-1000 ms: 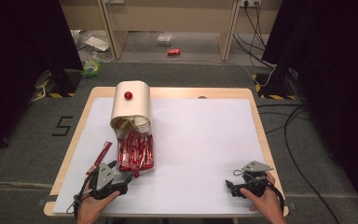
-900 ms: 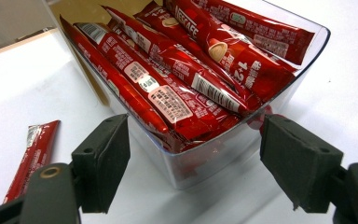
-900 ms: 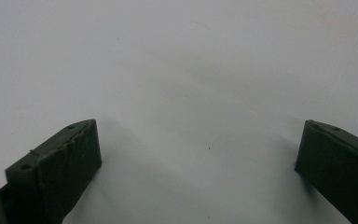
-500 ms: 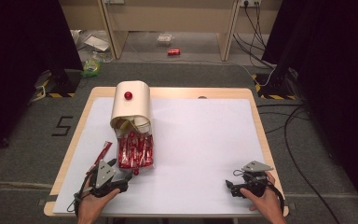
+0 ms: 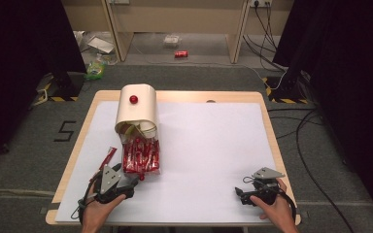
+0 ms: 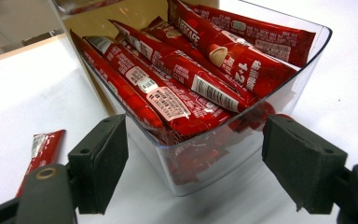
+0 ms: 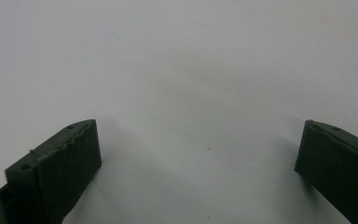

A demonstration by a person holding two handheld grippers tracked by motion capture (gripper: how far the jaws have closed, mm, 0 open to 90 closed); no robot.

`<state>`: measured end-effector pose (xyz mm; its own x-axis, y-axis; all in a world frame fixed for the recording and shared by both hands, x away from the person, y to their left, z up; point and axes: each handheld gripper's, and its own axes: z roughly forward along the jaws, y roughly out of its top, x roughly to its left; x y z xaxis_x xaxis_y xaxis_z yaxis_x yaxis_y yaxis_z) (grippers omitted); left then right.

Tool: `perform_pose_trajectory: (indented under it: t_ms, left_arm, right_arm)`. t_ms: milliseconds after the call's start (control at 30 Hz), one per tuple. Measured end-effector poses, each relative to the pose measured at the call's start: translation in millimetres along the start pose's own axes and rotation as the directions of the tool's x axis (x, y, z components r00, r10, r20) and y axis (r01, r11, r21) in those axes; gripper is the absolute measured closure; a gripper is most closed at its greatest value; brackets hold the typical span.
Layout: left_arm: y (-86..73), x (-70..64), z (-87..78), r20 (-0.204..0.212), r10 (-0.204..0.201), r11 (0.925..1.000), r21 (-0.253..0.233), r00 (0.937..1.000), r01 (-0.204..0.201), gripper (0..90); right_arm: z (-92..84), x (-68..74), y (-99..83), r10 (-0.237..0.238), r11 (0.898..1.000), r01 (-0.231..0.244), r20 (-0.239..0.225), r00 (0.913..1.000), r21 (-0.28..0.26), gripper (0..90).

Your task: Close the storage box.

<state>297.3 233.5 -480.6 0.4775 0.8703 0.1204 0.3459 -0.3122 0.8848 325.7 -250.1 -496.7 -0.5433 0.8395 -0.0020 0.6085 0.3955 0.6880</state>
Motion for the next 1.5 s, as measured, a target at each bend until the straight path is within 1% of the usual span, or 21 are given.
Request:
perform_pose_trajectory:
  t_ms: [133,233,333,400,467,567,767,1200,1267,1500]
  left_arm:
    - [0.6,1.0,1.3,-0.005,-0.003,1.0,0.001,1.0,0.003,20.5]
    - [1.3,2.5,2.3,-0.005,-0.023,0.9997,-0.008,0.9997,0.023,18.8]
    - [1.9,4.5,2.7,-0.023,-0.031,0.9995,-0.009,0.9993,0.031,18.6]
    - [1.5,6.0,3.6,-0.032,-0.045,0.999,-0.01,0.9985,0.045,17.8]
    - [0.8,7.2,4.6,-0.035,-0.047,0.9989,-0.006,0.9983,0.047,17.8]
    - [0.2,8.4,6.6,-0.036,-0.061,0.9981,-0.007,0.9975,0.061,15.8]
    - [1.6,9.9,10.0,-0.046,-0.06,0.9982,-0.004,0.9971,0.06,14.6]
    - [4.9,13.0,16.7,-0.07,-0.081,0.9967,-0.003,0.9942,0.081,13.8]
    - [5.6,13.4,17.7,-0.076,-0.079,0.9969,-0.006,0.994,0.079,14.0]
    - [7.9,17.9,19.9,-0.074,-0.093,0.9957,-0.013,0.9929,0.092,13.9]
  right_arm:
    - [0.0,0.0,0.1,0.0,1.0,0.0,0.0,1.0,0.001,0.3]
    - [0.0,0.1,0.0,0.0,1.0,0.0,0.0,1.0,0.0,0.2]
    - [0.0,0.0,0.1,0.0,1.0,0.0,0.0,1.0,0.001,0.2]
    - [0.0,0.1,0.0,0.0,1.0,0.0,0.001,1.0,0.0,0.3]
    - [0.0,0.0,0.1,0.0,1.0,0.0,0.0,1.0,0.001,0.2]
    - [0.0,0.0,0.1,0.0,1.0,0.0,0.0,1.0,0.0,0.2]
    - [0.0,0.0,0.1,-0.001,1.0,0.001,0.0,1.0,0.001,0.2]
    - [0.1,-0.1,0.1,0.0,1.0,0.0,0.0,1.0,0.0,0.2]
    - [0.1,0.0,0.1,0.0,1.0,0.0,0.0,1.0,0.0,0.2]
    - [0.2,-0.2,0.2,-0.003,1.0,0.003,0.0,1.0,0.0,0.2]
